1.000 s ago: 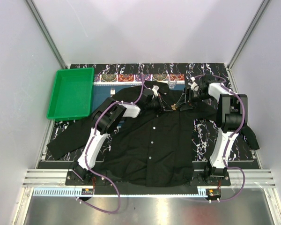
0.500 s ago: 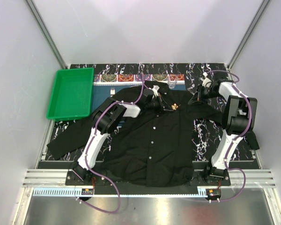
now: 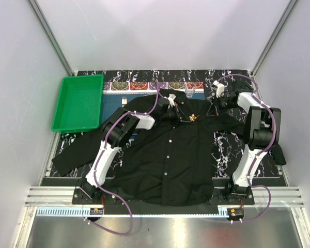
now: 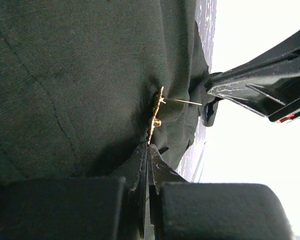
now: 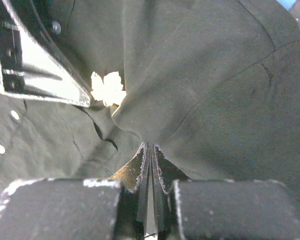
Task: Pin the brooch onto the clothing
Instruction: Pin the brooch to the clothes.
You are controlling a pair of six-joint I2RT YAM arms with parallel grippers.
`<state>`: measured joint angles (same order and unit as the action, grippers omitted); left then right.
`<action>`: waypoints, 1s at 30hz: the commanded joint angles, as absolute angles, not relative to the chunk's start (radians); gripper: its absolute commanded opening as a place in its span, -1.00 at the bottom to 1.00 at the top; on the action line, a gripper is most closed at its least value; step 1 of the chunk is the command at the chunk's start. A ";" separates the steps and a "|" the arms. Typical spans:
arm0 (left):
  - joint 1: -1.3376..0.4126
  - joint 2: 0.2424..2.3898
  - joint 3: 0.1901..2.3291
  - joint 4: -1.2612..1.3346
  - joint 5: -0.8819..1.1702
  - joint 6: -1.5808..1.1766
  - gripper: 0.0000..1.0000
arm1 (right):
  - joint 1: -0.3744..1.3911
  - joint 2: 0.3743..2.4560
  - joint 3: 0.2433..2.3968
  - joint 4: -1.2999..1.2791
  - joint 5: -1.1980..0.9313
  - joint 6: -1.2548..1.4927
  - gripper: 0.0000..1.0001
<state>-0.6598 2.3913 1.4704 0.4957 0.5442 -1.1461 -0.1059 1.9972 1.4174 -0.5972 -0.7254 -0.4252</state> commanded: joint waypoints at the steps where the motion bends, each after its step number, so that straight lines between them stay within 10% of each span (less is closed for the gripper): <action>1: -0.655 2.413 1.497 0.522 0.563 -1.166 -1.00 | -0.097 1.931 1.406 -0.629 -0.741 -0.770 -0.84; 10: -0.655 2.408 1.491 0.529 0.564 -1.170 -1.00 | -0.054 2.003 1.485 -0.736 -0.807 -0.519 -0.46; 30: -0.657 2.410 1.482 0.554 0.571 -1.190 -1.00 | -0.103 2.002 1.393 -0.629 -1.087 -0.155 -0.47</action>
